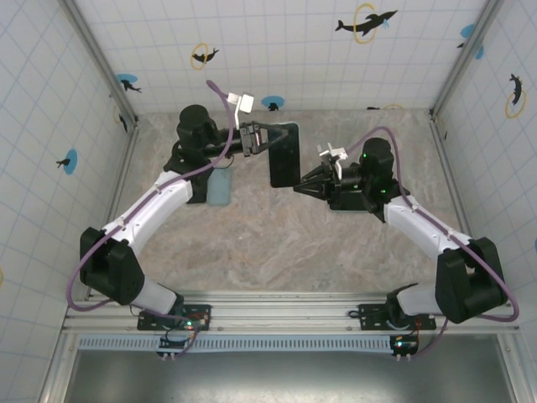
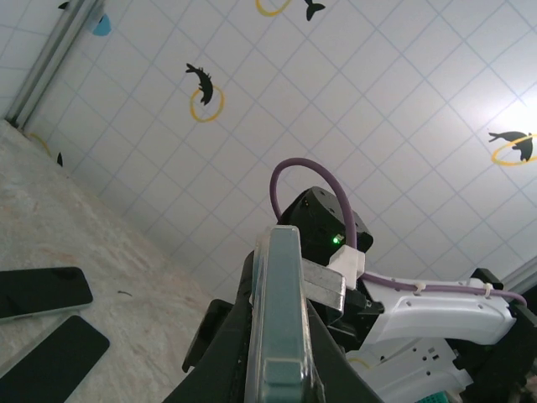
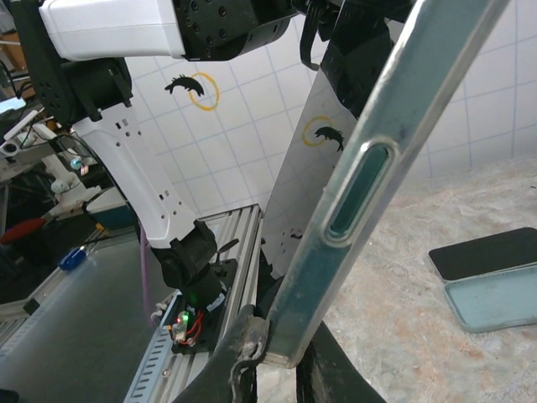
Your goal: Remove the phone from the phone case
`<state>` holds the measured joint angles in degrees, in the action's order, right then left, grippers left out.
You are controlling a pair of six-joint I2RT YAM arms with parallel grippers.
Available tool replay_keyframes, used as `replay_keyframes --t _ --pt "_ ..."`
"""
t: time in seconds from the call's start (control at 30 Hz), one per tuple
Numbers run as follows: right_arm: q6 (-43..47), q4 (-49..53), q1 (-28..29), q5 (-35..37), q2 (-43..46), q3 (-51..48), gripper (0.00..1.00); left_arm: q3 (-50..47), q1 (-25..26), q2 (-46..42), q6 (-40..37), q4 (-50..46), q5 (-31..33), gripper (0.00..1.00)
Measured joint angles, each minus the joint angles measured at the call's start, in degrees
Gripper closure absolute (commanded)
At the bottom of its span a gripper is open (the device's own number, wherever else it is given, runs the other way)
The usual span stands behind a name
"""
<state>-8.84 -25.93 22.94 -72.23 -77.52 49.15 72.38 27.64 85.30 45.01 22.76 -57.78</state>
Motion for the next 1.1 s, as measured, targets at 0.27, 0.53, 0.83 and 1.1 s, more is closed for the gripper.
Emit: replay_keyframes --t 0.27,0.53,0.83,1.1 --pt "10.8 10.6 0.4 0.0 0.2 2.5 0.85 0.0 0.0 0.0 0.0 -0.1 -1.8 1.00" --pt "19.9 20.3 1.9 3.5 0.5 5.2 0.85 0.3 -0.3 0.7 0.5 -0.1 -2.8 1.00" --pt "23.1 23.0 2.2 6.5 1.4 5.2 0.85 1.3 -0.3 2.3 2.1 -0.1 -3.3 1.00" --pt "23.9 23.2 2.4 9.1 2.3 5.2 0.87 1.8 -0.4 2.7 3.0 0.0 -2.8 1.00"
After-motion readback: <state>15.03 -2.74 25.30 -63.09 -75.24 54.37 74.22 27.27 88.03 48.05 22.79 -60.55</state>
